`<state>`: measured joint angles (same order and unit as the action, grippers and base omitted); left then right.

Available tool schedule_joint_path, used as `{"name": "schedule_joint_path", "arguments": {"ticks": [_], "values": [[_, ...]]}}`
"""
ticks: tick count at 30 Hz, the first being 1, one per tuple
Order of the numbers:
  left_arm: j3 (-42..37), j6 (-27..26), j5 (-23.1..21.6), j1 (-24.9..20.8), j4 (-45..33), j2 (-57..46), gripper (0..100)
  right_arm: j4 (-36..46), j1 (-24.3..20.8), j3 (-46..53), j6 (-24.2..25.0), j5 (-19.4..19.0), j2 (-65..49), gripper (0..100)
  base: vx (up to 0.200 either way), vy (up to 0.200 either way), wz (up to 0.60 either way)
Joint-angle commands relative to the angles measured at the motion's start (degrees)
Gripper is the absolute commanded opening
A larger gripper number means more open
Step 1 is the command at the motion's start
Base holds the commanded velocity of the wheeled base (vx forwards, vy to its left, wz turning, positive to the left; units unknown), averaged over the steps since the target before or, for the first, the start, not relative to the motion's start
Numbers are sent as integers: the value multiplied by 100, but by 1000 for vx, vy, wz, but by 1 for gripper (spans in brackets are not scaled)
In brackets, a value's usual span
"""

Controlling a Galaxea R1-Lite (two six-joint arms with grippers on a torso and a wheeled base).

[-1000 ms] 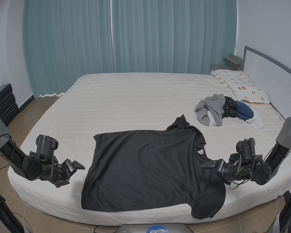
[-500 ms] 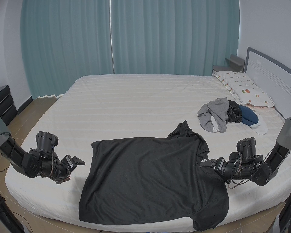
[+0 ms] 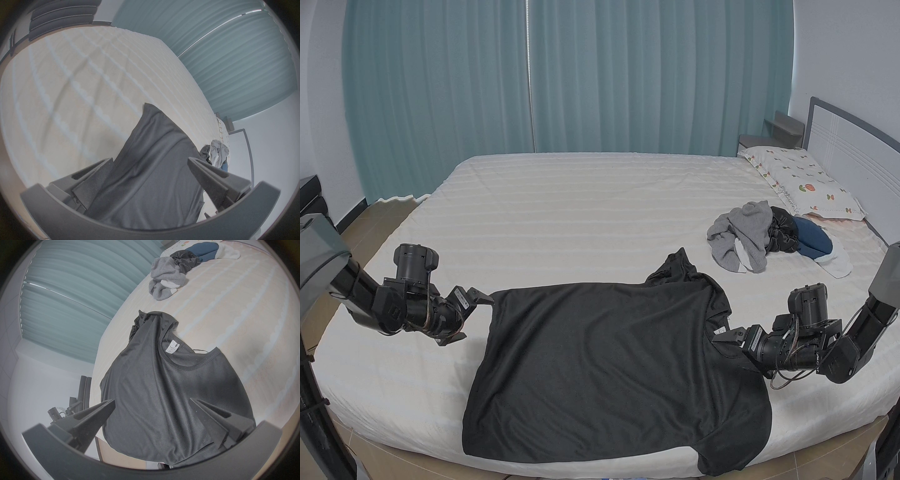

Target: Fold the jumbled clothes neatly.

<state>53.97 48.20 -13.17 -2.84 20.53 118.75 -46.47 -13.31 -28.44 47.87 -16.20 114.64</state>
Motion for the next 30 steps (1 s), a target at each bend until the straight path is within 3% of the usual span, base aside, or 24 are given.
{"name": "schedule_joint_path", "arguments": {"ticks": [1,9,15,28,29,30], "values": [[967,-13,-19,12,4,1133,100,-2,-5,5,12,-6,14,100,0,0,0],[2056,-4,42,99,4,1906,100,-2,-14,23,12,-15,23,100,0,0,0],[2821,-21,482,91,4,2460,100,-2,-14,14,20,-15,32,100,0,0,0],[3568,-4,675,64,65,2944,100,-11,-5,-39,-15,3,287,100,0,0,0],[3586,-13,640,64,74,2970,0,-11,-5,-39,-15,3,287,100,0,0,0],[3603,-13,622,64,65,2996,0,-11,-5,-39,-15,3,287,100,0,0,0]]}}
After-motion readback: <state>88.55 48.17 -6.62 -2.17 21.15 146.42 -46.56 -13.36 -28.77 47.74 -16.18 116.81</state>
